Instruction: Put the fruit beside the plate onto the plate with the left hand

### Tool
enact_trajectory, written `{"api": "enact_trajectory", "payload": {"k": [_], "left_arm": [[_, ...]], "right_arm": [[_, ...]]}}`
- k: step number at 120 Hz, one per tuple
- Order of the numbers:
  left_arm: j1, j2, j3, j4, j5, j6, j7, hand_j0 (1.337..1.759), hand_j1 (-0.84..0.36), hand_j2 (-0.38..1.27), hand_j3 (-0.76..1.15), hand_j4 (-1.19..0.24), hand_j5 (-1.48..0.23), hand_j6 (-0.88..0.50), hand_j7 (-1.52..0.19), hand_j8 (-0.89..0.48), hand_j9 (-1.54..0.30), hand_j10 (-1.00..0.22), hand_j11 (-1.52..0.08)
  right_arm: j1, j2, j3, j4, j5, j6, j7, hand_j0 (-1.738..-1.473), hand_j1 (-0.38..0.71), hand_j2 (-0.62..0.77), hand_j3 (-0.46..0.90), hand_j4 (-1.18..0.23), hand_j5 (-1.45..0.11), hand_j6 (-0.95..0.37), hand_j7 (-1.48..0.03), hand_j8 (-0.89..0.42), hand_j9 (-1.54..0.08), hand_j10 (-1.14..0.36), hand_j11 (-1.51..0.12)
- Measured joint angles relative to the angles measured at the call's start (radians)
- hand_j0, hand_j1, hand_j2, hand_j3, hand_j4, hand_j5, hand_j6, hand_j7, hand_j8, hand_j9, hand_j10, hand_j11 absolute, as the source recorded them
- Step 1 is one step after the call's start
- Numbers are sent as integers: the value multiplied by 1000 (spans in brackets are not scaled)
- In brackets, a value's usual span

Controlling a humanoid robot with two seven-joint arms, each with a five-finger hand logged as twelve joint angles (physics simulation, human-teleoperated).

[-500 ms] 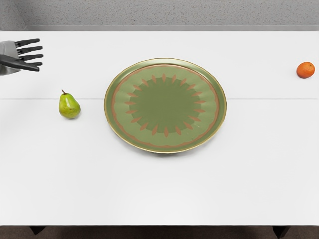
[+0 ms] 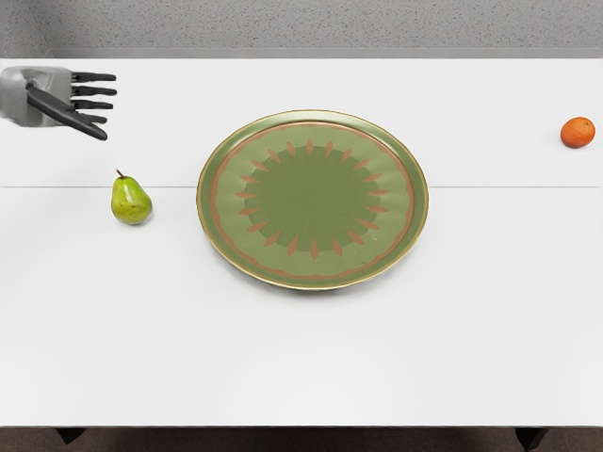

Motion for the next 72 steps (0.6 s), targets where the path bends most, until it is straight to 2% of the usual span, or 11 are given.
{"api": "enact_trajectory", "payload": {"k": [5, 10, 21, 31, 43, 55, 72], "left_arm": [[-4, -3, 53, -28, 6, 16, 0, 1658, 347, 0, 0, -2, -3, -2, -3, -2, -3, -2, -3], [-12, 6, 103, -89, 32, 92, -4, 1658, 347, 0, 0, -2, -3, -2, -3, -2, -3, -2, -3], [-41, 10, 210, -236, 135, 350, -54, 1658, 347, 0, 0, -3, -3, -3, -3, -2, -3, -2, -3], [-56, -7, 287, -302, 219, 494, -93, 1658, 347, 0, 0, -3, -2, -3, -2, -3, -2, -2, -2], [-90, -25, 383, -389, 317, 659, -113, 1658, 346, 1, 0, -4, -4, -4, -3, -4, -3, -4, -3], [-85, -61, 460, -444, 388, 753, -120, 1658, 341, 2, 0, -8, -9, -9, -9, -9, -9, -8, -9], [-77, -84, 539, -471, 434, 830, -123, 1658, 308, 8, 0, -37, -46, -37, -46, -37, -45, -36, -45]], "right_arm": [[0, 0, 0, 0, 0, 0, 0, -1658, -329, -4, 0, -17, -22, -16, -22, -17, -22, -17, -22], [0, 0, 0, 0, 0, 0, 0, -1658, -329, -4, 0, -17, -22, -16, -22, -17, -22, -17, -22], [0, 0, 0, 0, 0, 0, 0, -1658, -329, -4, 0, -17, -22, -16, -22, -17, -22, -17, -22], [0, 0, 0, 0, 0, 0, 0, -1658, -329, -4, 0, -17, -22, -16, -22, -16, -22, -17, -22], [0, 0, 0, 0, 0, 0, 0, -1658, -329, -4, 0, -17, -22, -16, -22, -17, -22, -17, -22], [0, 0, 0, 0, 0, 0, 0, -1658, -329, -4, 0, -17, -22, -16, -22, -16, -22, -17, -22], [0, 0, 0, 0, 0, 0, 0, -1658, -329, -4, 0, -17, -22, -16, -22, -17, -22, -17, -22]]}}
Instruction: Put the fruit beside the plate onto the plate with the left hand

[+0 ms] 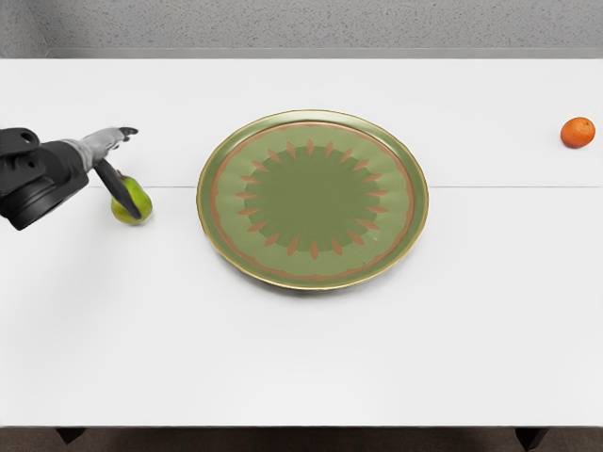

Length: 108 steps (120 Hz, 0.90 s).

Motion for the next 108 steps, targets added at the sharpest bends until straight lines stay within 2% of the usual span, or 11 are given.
{"api": "enact_trajectory", "payload": {"k": [12, 35, 66, 98, 108], "left_arm": [[0, -9, 22, -8, 19, 17, -1, 1658, 239, 20, 0, -94, -120, -95, -120, -94, -120, -94, -120], [2, 1, 39, -67, 31, 26, 1, 1658, 100, 43, 0, -210, -271, -211, -271, -211, -271, -210, -271], [14, -2, 43, -79, 44, 22, 6, 1658, -67, 79, 0, -367, -467, -370, -466, -374, -463, -375, -462], [14, 14, 41, -95, 43, 18, 6, 1656, -117, 160, 0, -529, -648, -532, -647, -521, -669, -521, -668], [13, 40, 36, -113, 35, 19, 6, 1656, -134, 189, 0, -567, -689, -569, -689, -527, -717, -521, -718]], "right_arm": [[0, 0, 0, 0, 0, 0, 0, -1658, -329, -3, 0, -17, -22, -16, -22, -16, -22, -17, -22], [0, 0, 0, 0, 0, 0, 0, -1658, -329, -3, 0, -17, -22, -16, -22, -16, -22, -17, -22], [0, 0, 0, 0, 0, 0, 0, -1658, -329, -4, 0, -17, -22, -17, -22, -17, -22, -17, -22], [0, 0, 0, 0, 0, 0, 0, -1658, -329, -4, 0, -17, -22, -17, -22, -17, -22, -17, -22], [0, 0, 0, 0, 0, 0, 0, -1658, -329, -4, 0, -17, -22, -17, -22, -17, -22, -17, -22]]}}
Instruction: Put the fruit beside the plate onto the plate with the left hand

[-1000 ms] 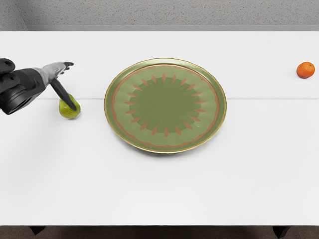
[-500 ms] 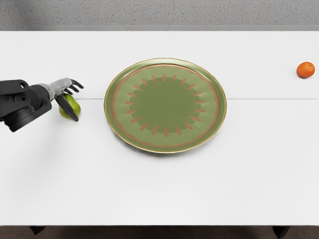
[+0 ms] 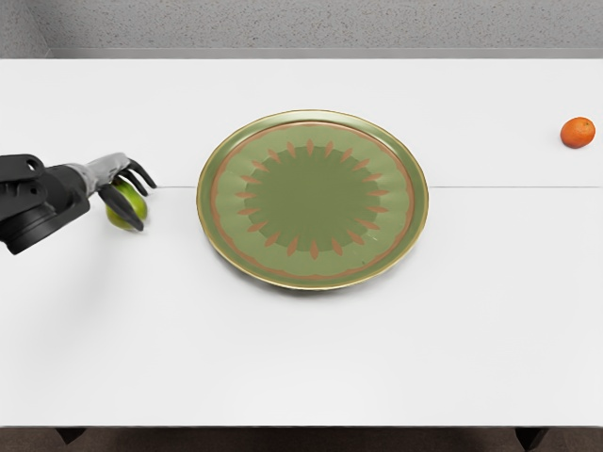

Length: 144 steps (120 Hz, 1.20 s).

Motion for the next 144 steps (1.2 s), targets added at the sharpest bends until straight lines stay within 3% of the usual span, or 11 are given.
{"api": "enact_trajectory", "payload": {"k": [33, 76, 87, 108, 144], "left_arm": [[-6, 16, -29, -29, -23, -5, -1, 1656, -213, 308, 0, -618, -855, -577, -852, -417, -839, -431, -831], [-23, 11, -104, -32, -61, -47, 0, 1656, -256, 427, 0, -649, -905, -548, -895, -386, -881, -397, -876], [-23, 8, -136, -31, -67, -62, 1, 1655, -243, 362, 0, -649, -914, -547, -901, -386, -887, -395, -880], [-26, 1, -201, -31, -70, -96, 4, 1656, -275, 447, 0, -650, -918, -543, -910, -371, -891, -382, -881], [-28, -24, -284, -30, -69, -135, 6, 1656, -259, 372, 0, -654, -917, -545, -918, -374, -895, -378, -882]], "right_arm": [[0, 0, 0, 0, 0, 0, 0, -1658, -329, -3, 0, -17, -22, -16, -22, -16, -22, -16, -22], [0, 0, 0, 0, 0, 0, 0, -1658, -329, -3, 0, -16, -22, -16, -22, -16, -22, -16, -22], [0, 0, 0, 0, 0, 0, 0, -1658, -329, -3, 0, -16, -22, -16, -22, -16, -22, -16, -22], [0, 0, 0, 0, 0, 0, 0, -1658, -329, -3, 0, -16, -22, -16, -22, -16, -22, -16, -22], [0, 0, 0, 0, 0, 0, 0, -1658, -329, -3, 0, -16, -22, -16, -22, -16, -22, -16, -22]]}}
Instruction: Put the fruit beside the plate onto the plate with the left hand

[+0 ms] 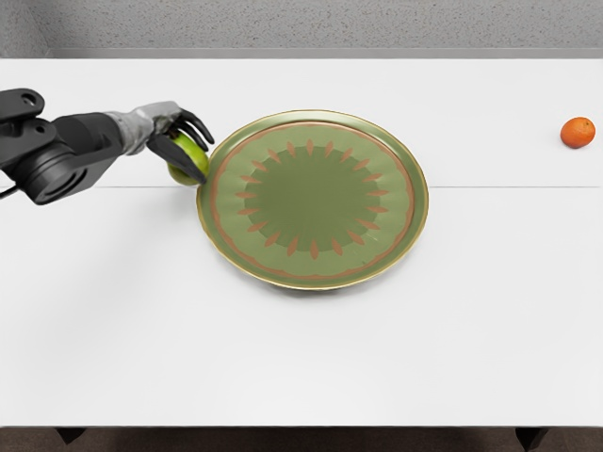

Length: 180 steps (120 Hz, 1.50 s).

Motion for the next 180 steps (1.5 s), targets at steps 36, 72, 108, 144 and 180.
{"api": "enact_trajectory", "payload": {"k": [36, 72, 108, 144, 180], "left_arm": [[9, -57, -56, 1, -1, -38, 0, 1656, -255, 330, 0, -658, -915, -576, -915, -366, -897, -359, -885], [12, -145, -63, 9, 1, -39, 0, 1655, -269, 325, 0, -669, -918, -649, -917, -387, -901, -366, -897], [37, -182, -62, 13, 7, -38, -3, 1655, -254, 402, 0, -683, -903, -680, -900, -466, -895, -437, -897], [51, -182, -63, 14, 9, -29, -12, 1657, 79, 155, 0, -285, -377, -284, -376, -219, -374, -205, -374], [63, 10, -191, 12, -161, -77, -11, 1658, 277, 38, 0, -74, -98, -75, -98, -60, -97, -56, -97]], "right_arm": [[0, 0, 0, 0, 0, 0, 0, -1658, -329, -3, 0, -17, -22, -16, -22, -16, -22, -16, -22], [0, 0, 0, 0, 0, 0, 0, -1658, -329, -3, 0, -16, -22, -16, -22, -16, -22, -16, -22], [0, 0, 0, 0, 0, 0, 0, -1658, -329, -3, 0, -16, -22, -16, -22, -16, -22, -16, -22], [0, 0, 0, 0, 0, 0, 0, -1658, -329, -3, 0, -17, -22, -16, -22, -16, -22, -16, -22], [0, 0, 0, 0, 0, 0, 0, -1658, -329, -4, 0, -17, -22, -17, -22, -17, -22, -17, -22]]}}
